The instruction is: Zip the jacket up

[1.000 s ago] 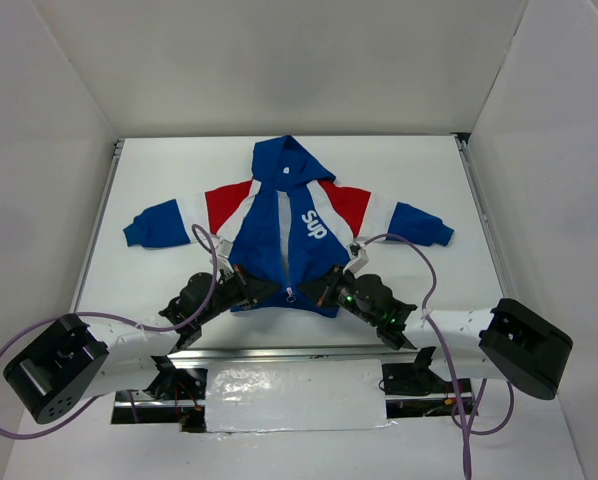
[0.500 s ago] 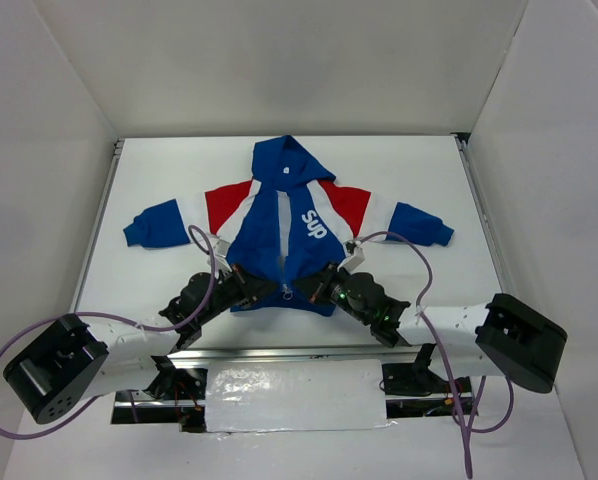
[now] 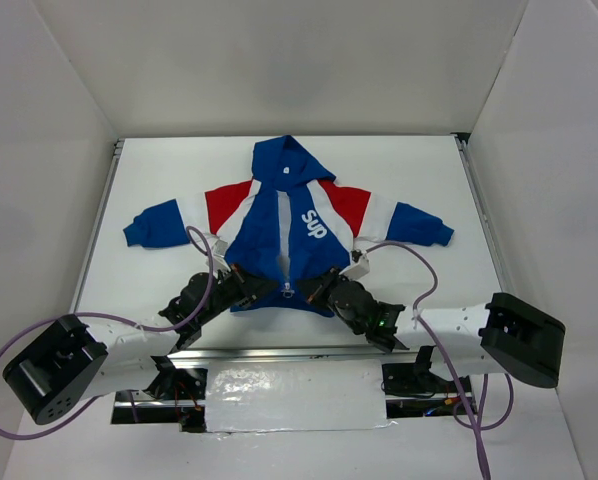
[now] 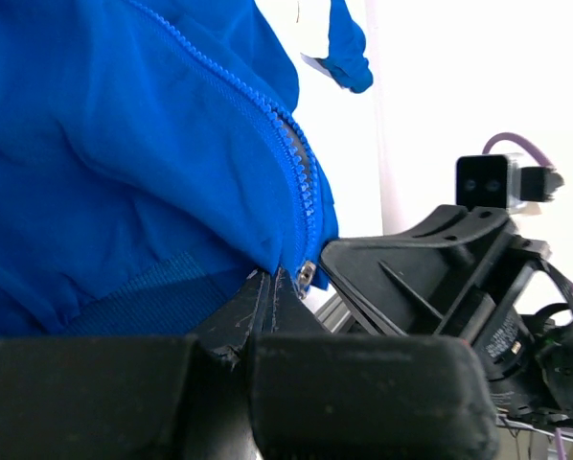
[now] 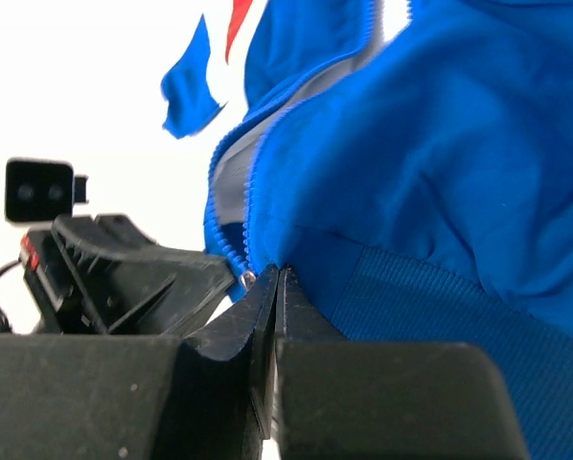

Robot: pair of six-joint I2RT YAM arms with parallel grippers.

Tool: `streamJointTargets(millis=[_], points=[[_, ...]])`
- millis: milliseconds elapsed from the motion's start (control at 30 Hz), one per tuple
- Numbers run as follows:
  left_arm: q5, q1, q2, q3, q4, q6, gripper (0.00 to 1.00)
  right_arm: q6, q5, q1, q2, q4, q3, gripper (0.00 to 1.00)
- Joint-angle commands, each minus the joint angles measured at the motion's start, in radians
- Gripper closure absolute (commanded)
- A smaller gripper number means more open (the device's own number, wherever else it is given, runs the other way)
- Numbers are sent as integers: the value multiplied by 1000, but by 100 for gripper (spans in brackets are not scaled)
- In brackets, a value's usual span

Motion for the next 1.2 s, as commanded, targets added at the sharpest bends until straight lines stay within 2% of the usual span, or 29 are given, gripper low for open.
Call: streamJointTargets(millis=[0,433,833,1167], points=[[10,-2,-13,10,39,-9,100,93,140,15,-31,-61,23,100],[20,-14,20,24,51,-1,100,96,145,27,-11,-26,51,100],[10,-14,1,56,-24,35,100,88,97,33,47,6,77,100],[8,-14,1,79,-79,84,100,179,166,46,53,-103,125,100]])
